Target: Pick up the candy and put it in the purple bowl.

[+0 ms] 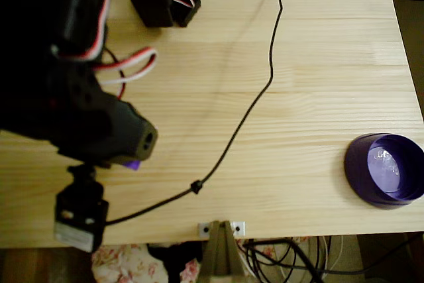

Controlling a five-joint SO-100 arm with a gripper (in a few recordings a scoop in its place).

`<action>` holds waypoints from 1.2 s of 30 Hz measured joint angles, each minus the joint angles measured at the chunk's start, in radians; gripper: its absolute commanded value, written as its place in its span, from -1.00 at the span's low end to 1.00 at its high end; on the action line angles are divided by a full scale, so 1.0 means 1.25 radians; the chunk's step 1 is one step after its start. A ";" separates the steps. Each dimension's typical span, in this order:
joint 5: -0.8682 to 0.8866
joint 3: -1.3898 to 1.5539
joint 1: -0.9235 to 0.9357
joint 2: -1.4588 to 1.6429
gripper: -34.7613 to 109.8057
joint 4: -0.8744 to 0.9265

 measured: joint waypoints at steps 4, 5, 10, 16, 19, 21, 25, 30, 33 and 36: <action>-0.007 0.015 0.001 0.049 -0.51 0.027; -0.010 0.026 0.001 0.064 -0.51 0.036; -0.029 0.097 0.010 0.158 -0.51 0.042; -0.053 0.193 0.016 0.299 -0.52 0.053; -0.070 0.234 0.016 0.363 -0.52 0.056; -0.080 0.256 0.016 0.403 -0.52 0.060; -0.097 0.293 0.016 0.480 -0.52 0.076; -0.121 0.351 0.016 0.585 -0.52 0.086; -0.123 0.390 -0.002 0.658 -0.52 0.086; -0.123 0.423 -0.012 0.723 -0.52 0.087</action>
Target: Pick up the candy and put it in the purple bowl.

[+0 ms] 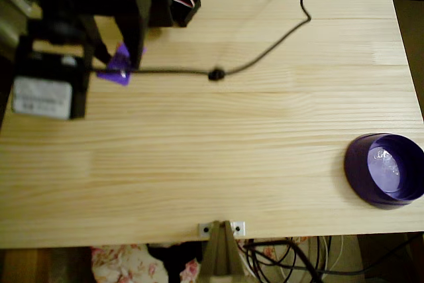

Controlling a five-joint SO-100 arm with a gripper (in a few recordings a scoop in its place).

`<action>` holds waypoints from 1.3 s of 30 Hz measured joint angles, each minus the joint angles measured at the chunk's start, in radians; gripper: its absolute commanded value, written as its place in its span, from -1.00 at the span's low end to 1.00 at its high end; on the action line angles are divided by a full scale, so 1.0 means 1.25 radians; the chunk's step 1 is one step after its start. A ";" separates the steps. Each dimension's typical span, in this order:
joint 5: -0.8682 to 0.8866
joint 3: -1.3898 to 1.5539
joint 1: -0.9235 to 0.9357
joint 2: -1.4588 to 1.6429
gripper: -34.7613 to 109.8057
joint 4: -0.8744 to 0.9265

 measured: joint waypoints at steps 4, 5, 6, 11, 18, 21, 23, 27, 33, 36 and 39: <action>0.000 0.023 -0.040 0.064 -0.52 0.004; 0.000 0.029 -0.050 0.079 -0.52 0.004; 0.000 0.032 -0.059 0.091 -0.52 0.004; 0.005 0.064 -0.110 0.147 -0.52 0.004; 0.049 0.086 -0.225 0.211 -0.52 0.005; 0.067 0.086 -0.261 0.221 -0.52 0.005; 0.079 0.086 -0.287 0.221 -0.52 0.005; 0.090 0.086 -0.350 0.221 -0.52 0.005; 0.103 0.085 -0.409 0.202 -0.52 -0.026; 0.102 0.079 -0.445 0.166 -0.52 -0.036; 0.101 0.039 -0.461 0.124 -0.52 -0.040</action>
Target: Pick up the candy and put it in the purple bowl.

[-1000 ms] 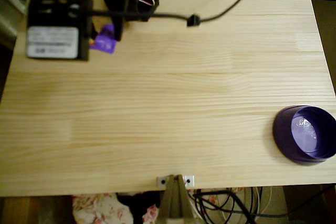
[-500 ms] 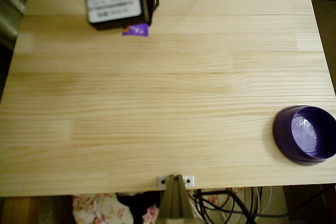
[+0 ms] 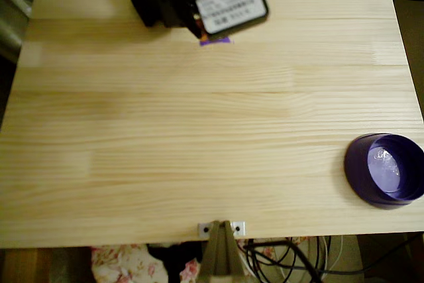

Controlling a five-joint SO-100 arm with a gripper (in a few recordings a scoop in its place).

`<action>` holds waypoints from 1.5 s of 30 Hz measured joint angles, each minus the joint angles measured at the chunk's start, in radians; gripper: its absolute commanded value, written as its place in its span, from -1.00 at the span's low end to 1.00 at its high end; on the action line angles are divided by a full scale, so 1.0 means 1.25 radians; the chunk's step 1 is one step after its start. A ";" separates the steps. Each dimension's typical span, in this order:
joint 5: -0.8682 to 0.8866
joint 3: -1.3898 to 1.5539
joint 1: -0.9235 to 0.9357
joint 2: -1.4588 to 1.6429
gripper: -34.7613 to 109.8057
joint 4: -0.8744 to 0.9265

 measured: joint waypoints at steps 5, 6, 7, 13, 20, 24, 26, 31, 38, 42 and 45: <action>-0.006 -0.050 -0.048 -0.052 -0.52 -0.032; -0.006 -0.064 -0.054 -0.067 -0.52 -0.033; -0.006 -0.077 -0.059 -0.083 -0.52 -0.034; -0.029 -0.145 -0.093 -0.190 -0.52 -0.070; -0.056 -0.309 -0.117 -0.382 -0.52 -0.075; -0.070 -0.428 -0.130 -0.508 -0.52 -0.075; -0.075 -0.492 -0.136 -0.569 -0.52 -0.075; -0.090 -0.707 -0.160 -0.757 -0.52 -0.044; -0.120 -1.134 -0.187 -1.080 -0.52 0.040; -0.131 -1.276 -0.185 -1.168 -0.52 0.047; -0.147 -1.351 -0.184 -1.221 -0.52 0.047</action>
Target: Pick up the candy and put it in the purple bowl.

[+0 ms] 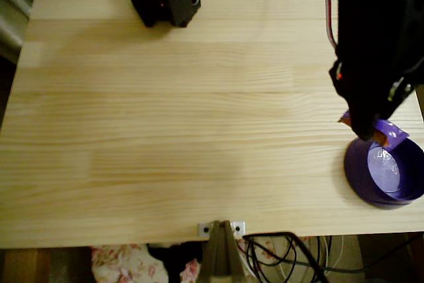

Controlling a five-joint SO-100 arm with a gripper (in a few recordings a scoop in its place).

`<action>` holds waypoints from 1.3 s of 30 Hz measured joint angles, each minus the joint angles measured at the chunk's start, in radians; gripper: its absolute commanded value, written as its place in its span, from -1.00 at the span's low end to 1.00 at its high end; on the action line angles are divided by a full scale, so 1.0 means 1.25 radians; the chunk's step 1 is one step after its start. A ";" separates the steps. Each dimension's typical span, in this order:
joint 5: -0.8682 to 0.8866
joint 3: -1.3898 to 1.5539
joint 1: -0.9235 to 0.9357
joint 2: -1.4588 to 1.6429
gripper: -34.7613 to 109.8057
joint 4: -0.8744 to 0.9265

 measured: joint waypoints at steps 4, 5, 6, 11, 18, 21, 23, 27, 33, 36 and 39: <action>-0.011 -0.023 -0.004 -0.021 -0.52 -0.021; -0.011 -0.023 -0.005 -0.027 -0.52 -0.029; -0.011 -0.023 -0.006 -0.032 -0.52 -0.036; -0.011 -0.023 -0.031 -0.038 -0.52 -0.081; -0.005 -0.026 -0.077 -0.052 -0.52 -0.144; -0.004 -0.026 -0.092 -0.052 -0.52 -0.174; -0.004 -0.026 -0.102 -0.054 -0.52 -0.199; -0.004 -0.033 -0.113 -0.079 -0.52 -0.236; -0.002 -0.042 -0.117 -0.126 -0.52 -0.296; -0.002 -0.042 -0.120 -0.142 -0.52 -0.336; -0.002 -0.042 -0.121 -0.162 -0.52 -0.369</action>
